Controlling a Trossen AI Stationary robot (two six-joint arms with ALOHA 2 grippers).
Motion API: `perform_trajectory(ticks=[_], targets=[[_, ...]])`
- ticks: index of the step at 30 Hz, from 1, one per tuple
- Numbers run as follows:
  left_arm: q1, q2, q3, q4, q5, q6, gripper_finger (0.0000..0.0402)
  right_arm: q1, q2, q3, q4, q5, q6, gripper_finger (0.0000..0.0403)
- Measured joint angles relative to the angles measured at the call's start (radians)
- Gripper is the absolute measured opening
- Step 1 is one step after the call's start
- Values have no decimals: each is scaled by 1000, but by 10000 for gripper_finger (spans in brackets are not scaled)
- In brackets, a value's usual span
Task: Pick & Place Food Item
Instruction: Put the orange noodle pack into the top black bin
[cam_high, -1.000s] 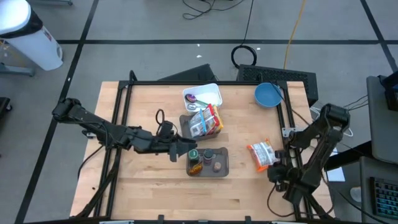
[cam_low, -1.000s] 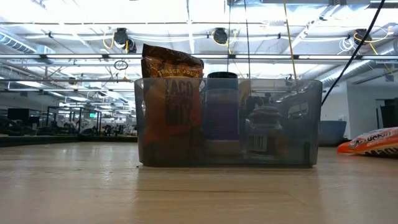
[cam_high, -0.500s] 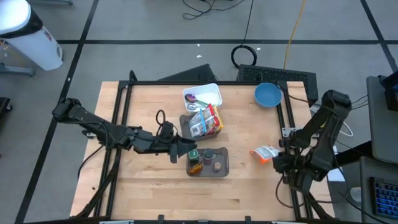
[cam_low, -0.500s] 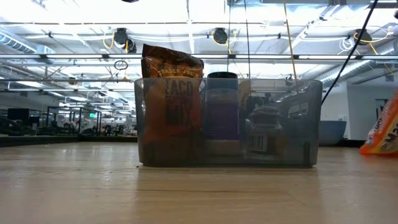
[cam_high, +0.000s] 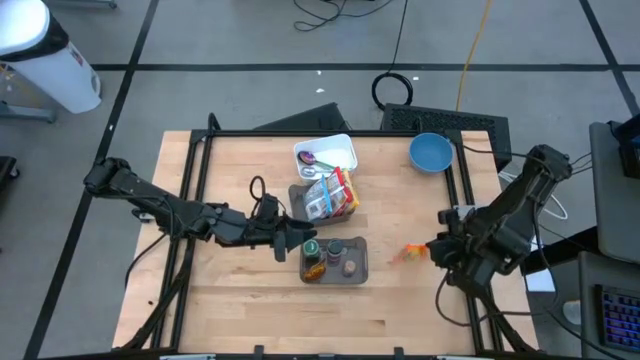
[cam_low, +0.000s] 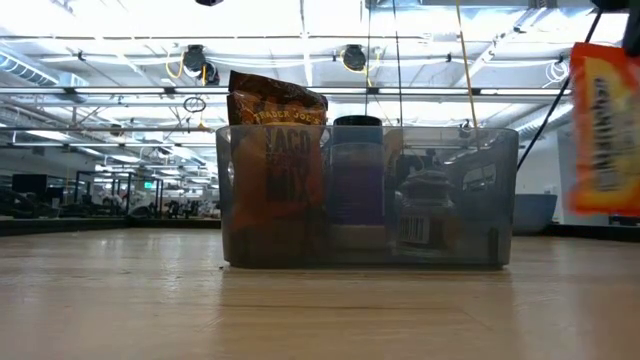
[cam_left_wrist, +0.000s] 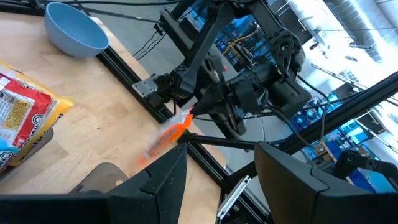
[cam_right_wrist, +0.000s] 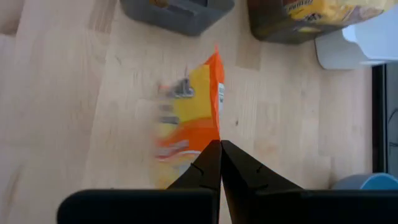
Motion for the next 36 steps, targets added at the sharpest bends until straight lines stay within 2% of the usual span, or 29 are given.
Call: perform_trajectory(ticks=[17, 25, 28, 30, 36], targets=[[0, 0, 0, 0, 0, 0, 198, -202, -69, 6, 192, -11, -246, 0], [9, 0, 0, 0, -1, 17, 198, -296, -54, 135, 205, -19, -375, 0], [35, 0, 0, 7, 3, 1, 198, -349, -46, 184, 268, -82, -448, 0], [61, 0, 1, 17, 48, 12, 198, -391, -37, 207, 321, -139, -487, 0], [128, 0, 83, -19, 147, 140, 198, -512, -1, 253, 412, -285, -548, 0]])
